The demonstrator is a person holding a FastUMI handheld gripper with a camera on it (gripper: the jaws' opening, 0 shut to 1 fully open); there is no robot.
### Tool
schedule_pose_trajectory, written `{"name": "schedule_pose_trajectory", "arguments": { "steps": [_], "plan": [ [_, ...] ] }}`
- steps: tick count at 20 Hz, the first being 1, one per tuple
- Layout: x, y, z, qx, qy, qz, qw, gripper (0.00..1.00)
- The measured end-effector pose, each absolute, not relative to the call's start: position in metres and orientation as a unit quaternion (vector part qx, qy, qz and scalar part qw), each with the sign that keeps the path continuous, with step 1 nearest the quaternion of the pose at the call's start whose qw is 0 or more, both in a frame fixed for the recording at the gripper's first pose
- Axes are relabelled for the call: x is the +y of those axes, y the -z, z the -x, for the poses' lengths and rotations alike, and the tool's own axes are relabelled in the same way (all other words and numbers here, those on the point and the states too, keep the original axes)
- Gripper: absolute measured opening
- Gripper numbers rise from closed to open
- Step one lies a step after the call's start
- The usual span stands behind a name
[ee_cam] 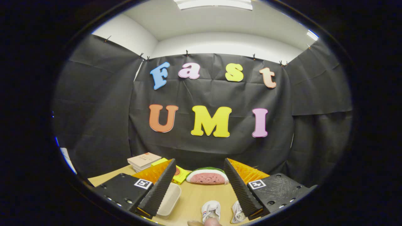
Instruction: Open the storage box then place both shoes into the box .Put the left shoe in first, then the right shoe, with the right side of both shoes facing outward in a uniform manner.
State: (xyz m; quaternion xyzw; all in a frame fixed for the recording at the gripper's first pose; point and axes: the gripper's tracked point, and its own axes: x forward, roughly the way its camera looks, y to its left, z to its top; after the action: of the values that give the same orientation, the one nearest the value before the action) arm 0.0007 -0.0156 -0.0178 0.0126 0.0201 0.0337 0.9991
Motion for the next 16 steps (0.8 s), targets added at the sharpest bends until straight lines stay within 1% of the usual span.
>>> {"name": "schedule_pose_trajectory", "arguments": {
  "steps": [8,11,16],
  "plan": [
    [-0.016,0.047,-0.005,0.041,-0.043,-0.029,0.998,0.95],
    [-0.001,0.072,-0.006,0.073,-0.057,-0.05,0.994,0.95],
    [0.023,0.134,-0.005,0.147,-0.074,-0.091,0.982,0.95]
  ]
}}
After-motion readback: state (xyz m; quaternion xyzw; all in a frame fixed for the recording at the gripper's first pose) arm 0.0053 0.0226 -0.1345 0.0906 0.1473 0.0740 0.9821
